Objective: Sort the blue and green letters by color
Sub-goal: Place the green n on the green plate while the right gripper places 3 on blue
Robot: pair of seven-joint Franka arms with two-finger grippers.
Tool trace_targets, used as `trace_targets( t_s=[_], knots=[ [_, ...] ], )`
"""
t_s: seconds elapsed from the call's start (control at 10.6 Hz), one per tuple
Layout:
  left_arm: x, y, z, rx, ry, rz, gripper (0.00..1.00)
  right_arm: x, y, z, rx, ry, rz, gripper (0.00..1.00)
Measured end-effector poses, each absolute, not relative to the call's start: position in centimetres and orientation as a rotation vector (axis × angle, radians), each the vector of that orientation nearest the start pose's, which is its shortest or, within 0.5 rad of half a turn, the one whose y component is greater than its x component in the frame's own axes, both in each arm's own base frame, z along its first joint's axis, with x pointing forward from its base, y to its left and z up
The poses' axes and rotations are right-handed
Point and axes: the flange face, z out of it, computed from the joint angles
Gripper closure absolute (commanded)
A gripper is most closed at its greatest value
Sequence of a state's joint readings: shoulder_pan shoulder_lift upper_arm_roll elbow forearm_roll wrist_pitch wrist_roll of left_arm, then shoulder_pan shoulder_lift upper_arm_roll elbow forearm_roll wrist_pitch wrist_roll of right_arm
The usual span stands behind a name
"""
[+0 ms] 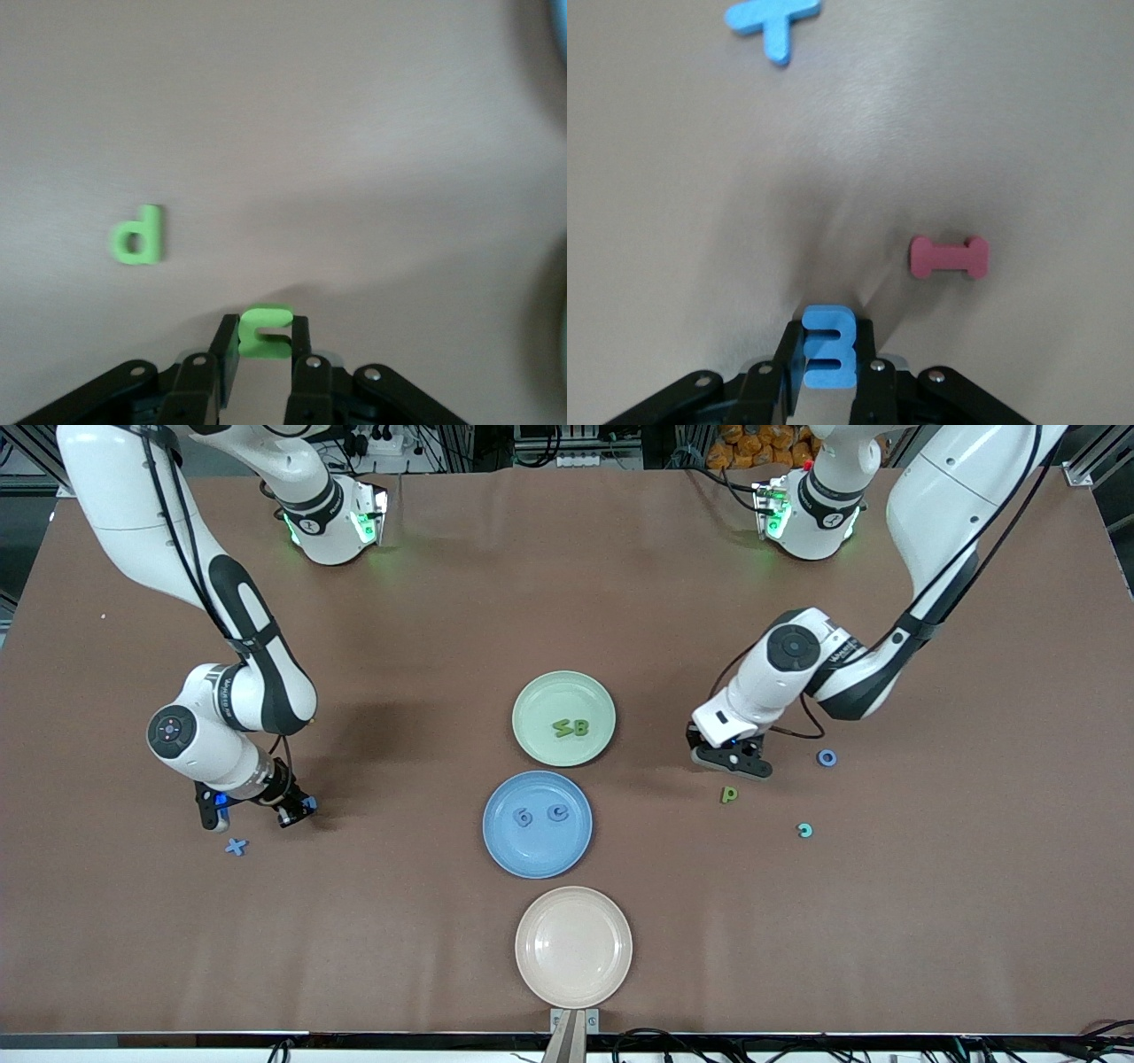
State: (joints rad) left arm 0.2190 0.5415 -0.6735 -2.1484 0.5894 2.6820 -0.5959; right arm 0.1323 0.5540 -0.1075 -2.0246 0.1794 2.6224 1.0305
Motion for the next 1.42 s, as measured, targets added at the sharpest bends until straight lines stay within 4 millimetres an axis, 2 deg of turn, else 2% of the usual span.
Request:
trace_targets(
  t_s=[0.19, 0.28, 0.47, 0.57, 0.66, 0.76, 0.85, 0.95, 1.14, 1.23, 1.32, 1.42],
  knots=[
    [48.9, -32.4, 23.1, -3.279, 0.336, -0.24, 1.0, 60.8, 2.3, 18.2, -2.739, 1.45, 0.052, 1.0],
    [47.4, -35.7, 23.8, -3.302, 0.301, -0.246, 1.0, 61.6, 3.8, 19.4, -2.81, 1.291, 0.096, 1.0],
    [43.9, -41.8, 25.1, -3.345, 0.218, -0.246, 1.0, 63.7, 8.1, 22.6, -2.909, 0.931, 0.053, 1.0],
    [42.7, -43.8, 25.4, -3.363, 0.17, -0.233, 1.0, 64.4, 10.3, 23.9, -2.936, 0.79, 0.014, 1.0],
    [41.8, -45.4, 25.2, -3.382, 0.102, -0.207, 0.61, 64.8, 12.2, 24.9, -2.947, 0.705, -0.018, 1.0],
    [40.8, -46.8, 24.8, -3.399, 0.01, -0.169, 0.16, 65.0, 14.0, 25.7, -2.951, 0.648, -0.042, 1.0],
    [39.7, -48.3, 24.2, -3.408, -0.075, -0.128, 0.0, 65.0, 16.0, 26.3, -2.954, 0.595, -0.058, 1.0],
    [38.9, -49.4, 23.5, -3.405, -0.124, -0.106, 0.0, 64.8, 18.3, 26.7, -2.957, 0.537, -0.078, 0.99],
    [38.8, -50.4, 22.6, -3.39, -0.144, -0.124, 0.0, 64.1, 24.0, 27.2, -2.944, 0.415, -0.164, 0.96],
    [39.6, -50.4, 22.9, -3.391, -0.163, -0.146, 0.0, 64.0, 26.4, 27.3, -2.932, 0.363, -0.206, 0.95],
    [41.3, -49.6, 23.1, -3.38, -0.205, -0.182, 0.0, 63.9, 28.7, 27.3, -2.917, 0.325, -0.233, 0.95],
    [43.8, -48.0, 23.4, -3.362, -0.247, -0.23, 0.0, 63.9, 30.7, 27.5, -2.9, 0.297, -0.246, 0.93]
  ],
)
